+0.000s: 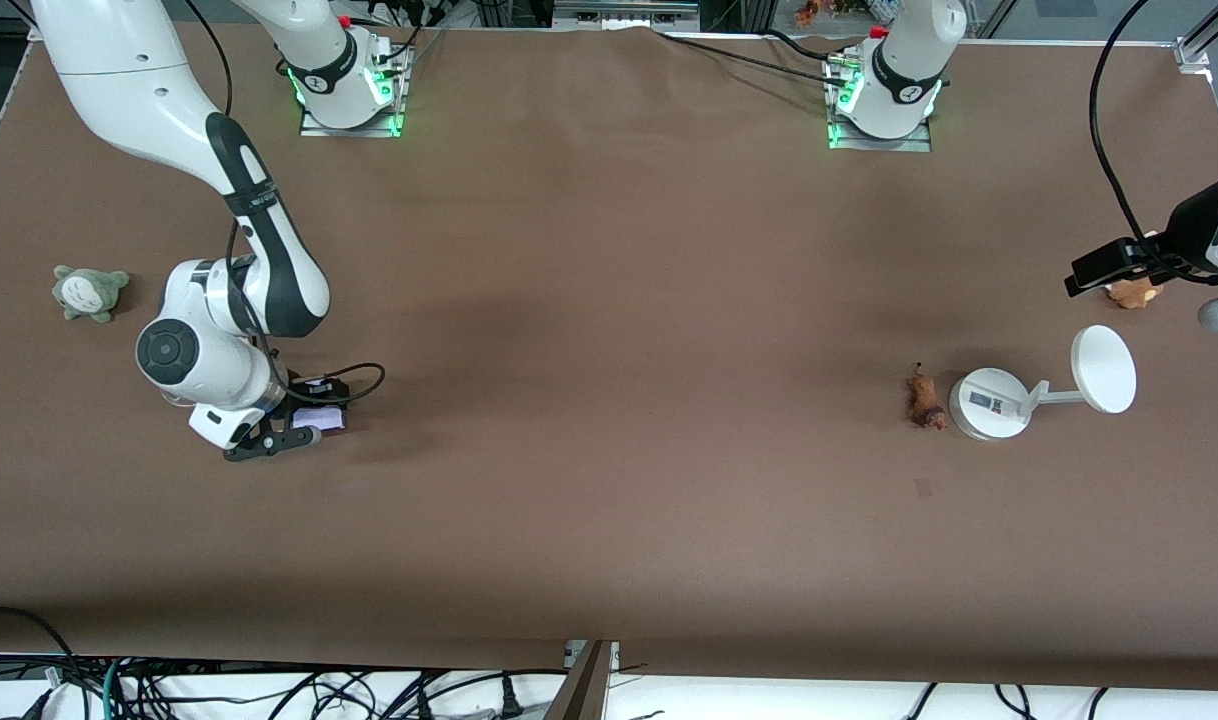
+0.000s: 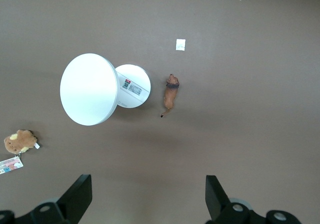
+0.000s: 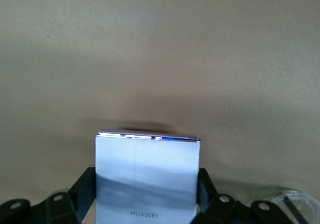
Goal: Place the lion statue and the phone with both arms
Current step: 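Carry the white phone with the right gripper toward the plastic cup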
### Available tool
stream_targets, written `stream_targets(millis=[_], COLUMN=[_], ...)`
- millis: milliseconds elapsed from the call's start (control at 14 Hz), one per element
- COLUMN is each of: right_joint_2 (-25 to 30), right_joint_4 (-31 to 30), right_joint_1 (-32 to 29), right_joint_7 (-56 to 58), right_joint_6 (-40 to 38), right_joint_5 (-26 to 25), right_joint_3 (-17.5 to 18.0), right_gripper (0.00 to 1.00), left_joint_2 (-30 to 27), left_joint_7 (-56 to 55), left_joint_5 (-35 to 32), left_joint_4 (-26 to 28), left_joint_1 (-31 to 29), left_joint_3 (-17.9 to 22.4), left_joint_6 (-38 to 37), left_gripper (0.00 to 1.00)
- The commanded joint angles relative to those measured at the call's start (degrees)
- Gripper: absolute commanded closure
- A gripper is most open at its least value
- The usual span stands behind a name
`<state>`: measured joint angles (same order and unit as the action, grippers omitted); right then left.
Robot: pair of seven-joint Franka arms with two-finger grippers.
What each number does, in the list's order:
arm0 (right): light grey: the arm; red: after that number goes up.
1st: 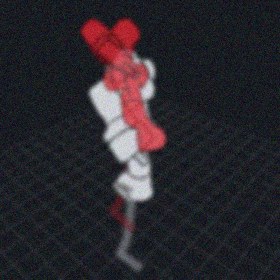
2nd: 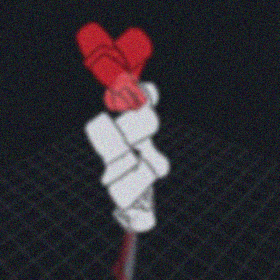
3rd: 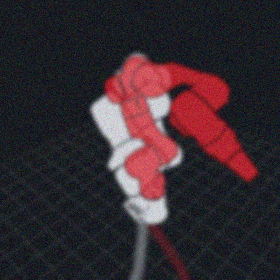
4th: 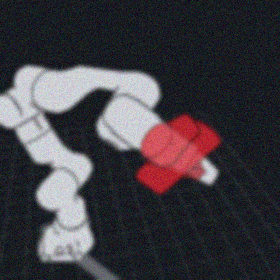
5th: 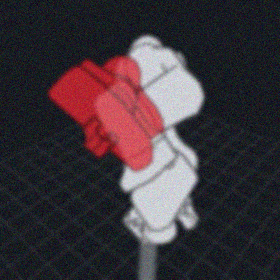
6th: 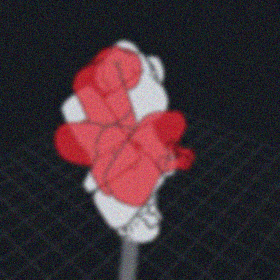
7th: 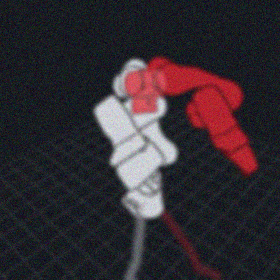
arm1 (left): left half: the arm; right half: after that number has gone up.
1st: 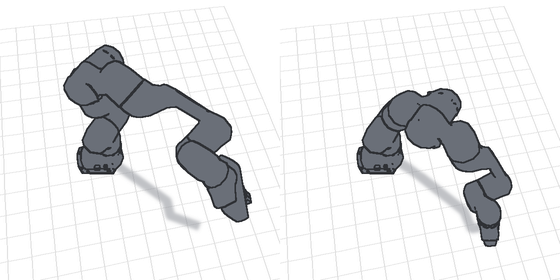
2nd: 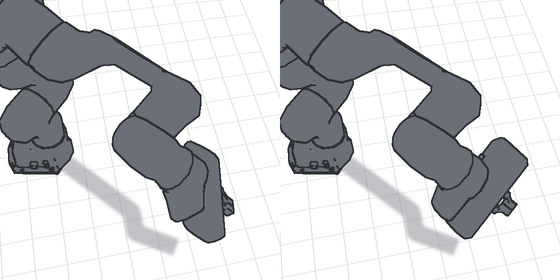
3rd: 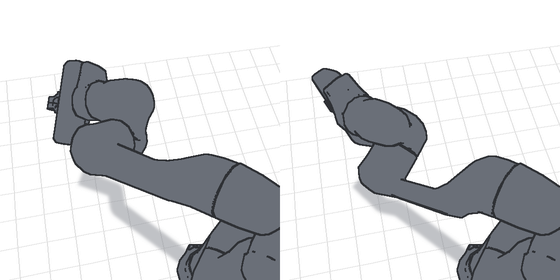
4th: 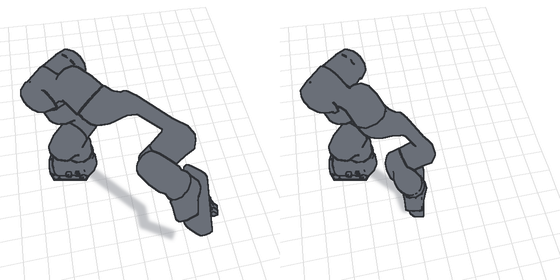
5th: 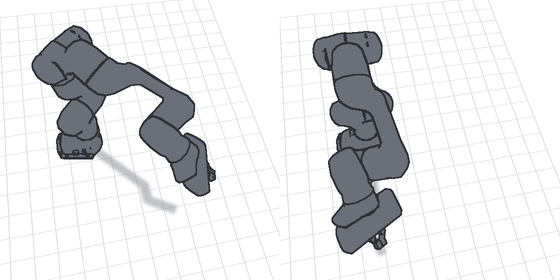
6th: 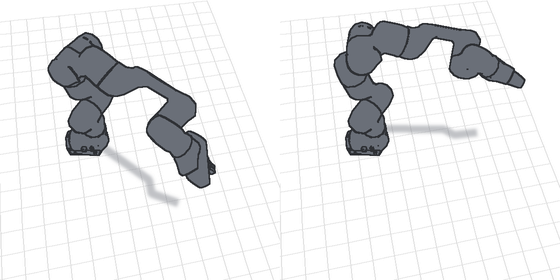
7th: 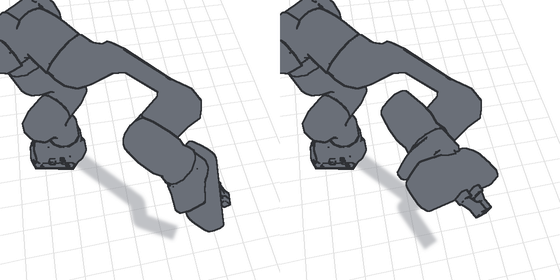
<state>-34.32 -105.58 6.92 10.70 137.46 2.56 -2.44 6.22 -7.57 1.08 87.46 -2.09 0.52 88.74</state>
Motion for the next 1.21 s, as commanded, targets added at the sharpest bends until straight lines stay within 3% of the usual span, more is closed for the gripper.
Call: stream_targets(millis=[0,500,571,643,857,1143], right_joint_2=[0.84,-0.13,-0.13,-0.22,-0.22,0.48], right_joint_4=[-1.65,-3.32,-3.32,-3.32,-3.32,-3.06], right_joint_1=[-1.21,-1.56,-1.82,-2.00,-2.09,-2.09], right_joint_7=[1.42,1.42,1.42,1.42,1.34,1.34], right_joint_6=[1.58,5.18,5.18,5.18,5.18,4.66], right_joint_5=[0.96,0.96,0.96,0.96,0.96,0.96], right_joint_3=[0.24,0.24,0.24,0.24,0.24,0.24], right_gripper=[0.56,0.51,0.44,0.27,0.03,0.01], left_joint_2=[0.90,0.90,0.90,0.90,0.90,0.90], left_joint_7=[1.33,1.33,1.33,1.33,1.33,1.33], left_joint_5=[0.32,0.32,0.32,0.32,0.32,0.32], left_joint_4=[-1.85,-1.85,-1.85,-1.85,-1.85,-2.20], left_joint_1=[-0.02,-0.11,-0.11,-0.11,-0.11,-0.11], left_joint_3=[0.09,0.09,0.09,0.09,0.09,0.09], left_joint_6=[-0.58,-0.58,-0.58,-0.58,-0.58,-0.58], left_gripper=[0.00,0.00,0.00,0.00,0.00,0.00])
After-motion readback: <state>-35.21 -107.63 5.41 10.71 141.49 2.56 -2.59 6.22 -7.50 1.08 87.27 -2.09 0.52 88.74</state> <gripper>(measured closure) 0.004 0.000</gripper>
